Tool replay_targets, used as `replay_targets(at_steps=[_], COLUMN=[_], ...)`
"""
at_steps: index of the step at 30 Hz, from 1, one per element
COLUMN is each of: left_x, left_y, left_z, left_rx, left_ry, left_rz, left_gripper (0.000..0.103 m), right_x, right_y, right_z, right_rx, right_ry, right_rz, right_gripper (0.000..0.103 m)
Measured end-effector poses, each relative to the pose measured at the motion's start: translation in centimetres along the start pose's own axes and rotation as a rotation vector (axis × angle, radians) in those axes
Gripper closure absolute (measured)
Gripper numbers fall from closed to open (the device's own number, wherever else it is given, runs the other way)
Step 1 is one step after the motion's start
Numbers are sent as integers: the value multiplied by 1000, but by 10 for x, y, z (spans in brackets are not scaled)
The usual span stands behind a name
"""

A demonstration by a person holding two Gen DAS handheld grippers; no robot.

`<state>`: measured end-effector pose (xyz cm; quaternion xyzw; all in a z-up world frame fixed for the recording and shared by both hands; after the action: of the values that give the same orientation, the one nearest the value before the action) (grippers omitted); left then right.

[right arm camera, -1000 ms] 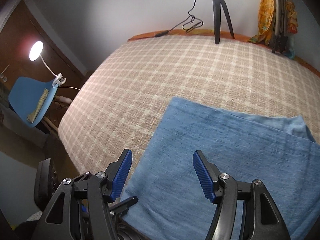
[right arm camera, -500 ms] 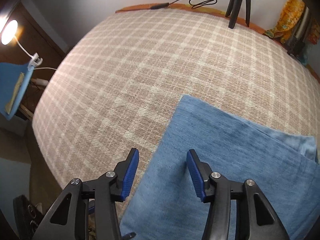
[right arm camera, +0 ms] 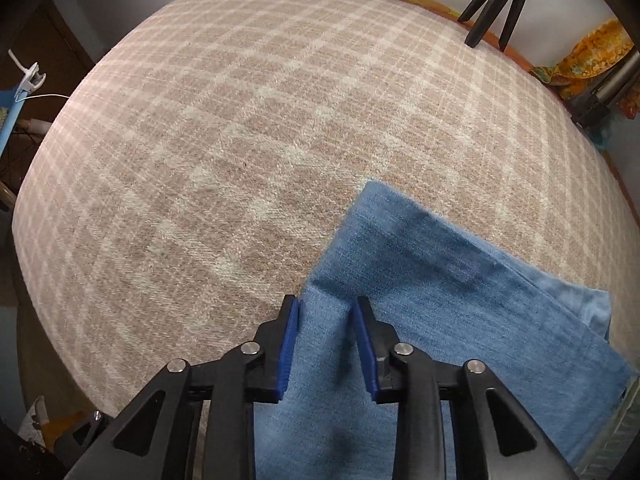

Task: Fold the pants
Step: 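Close the right tool on the edge of the folded jeans, then close the left tool on the jeans edge beside the right tool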

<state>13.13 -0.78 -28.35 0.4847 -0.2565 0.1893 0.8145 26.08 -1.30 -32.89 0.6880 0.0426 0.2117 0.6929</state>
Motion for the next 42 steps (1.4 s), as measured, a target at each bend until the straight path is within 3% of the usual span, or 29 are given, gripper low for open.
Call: replay_targets(at_steps=[2, 5, 11, 15, 20, 27, 33, 35, 42], left_x=[4, 9, 11, 10, 16, 30, 37, 40, 43], left_y=[0, 4, -3, -13, -13, -13, -2, 2, 5], left_z=[-1, 2, 12, 18, 29, 49, 72, 77, 100], left_rx=[-29, -73, -105, -146, -153, -141, -136, -146, -163], left_ry=[24, 60, 68, 111, 95, 27, -50, -66, -103], left_rz=[6, 16, -6, -31, 0, 28, 60, 65, 69], left_gripper=[47, 47, 47, 48, 76, 86, 87, 87, 87], right_x=[1, 0, -3, -4, -2, -3, -4, -6, -12], right_y=[2, 5, 33, 49, 63, 62, 74, 78, 70], right_z=[-2, -6, 3, 8, 14, 14, 15, 15, 15], right_rx=[16, 59, 173, 190, 219, 238, 242, 236, 207], right_ry=[9, -4, -53, -45, -61, -60, -41, -31, -10], right_rz=[29, 53, 119, 148, 169, 171, 172, 169, 100], right_gripper=[95, 102, 103, 103, 103, 103, 91, 67, 64])
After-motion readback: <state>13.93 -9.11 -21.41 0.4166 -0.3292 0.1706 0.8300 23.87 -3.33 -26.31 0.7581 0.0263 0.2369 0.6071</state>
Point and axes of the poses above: each gripper's, at about its wrist camera, not at the fingertips, and y roughly against the way its jaws point, z to its right, x to its top, the point moved 10 cm from there along -y, roughly the way its jaws point, and after that the axes turned 3 degrees about x, right-handed, at the moved point
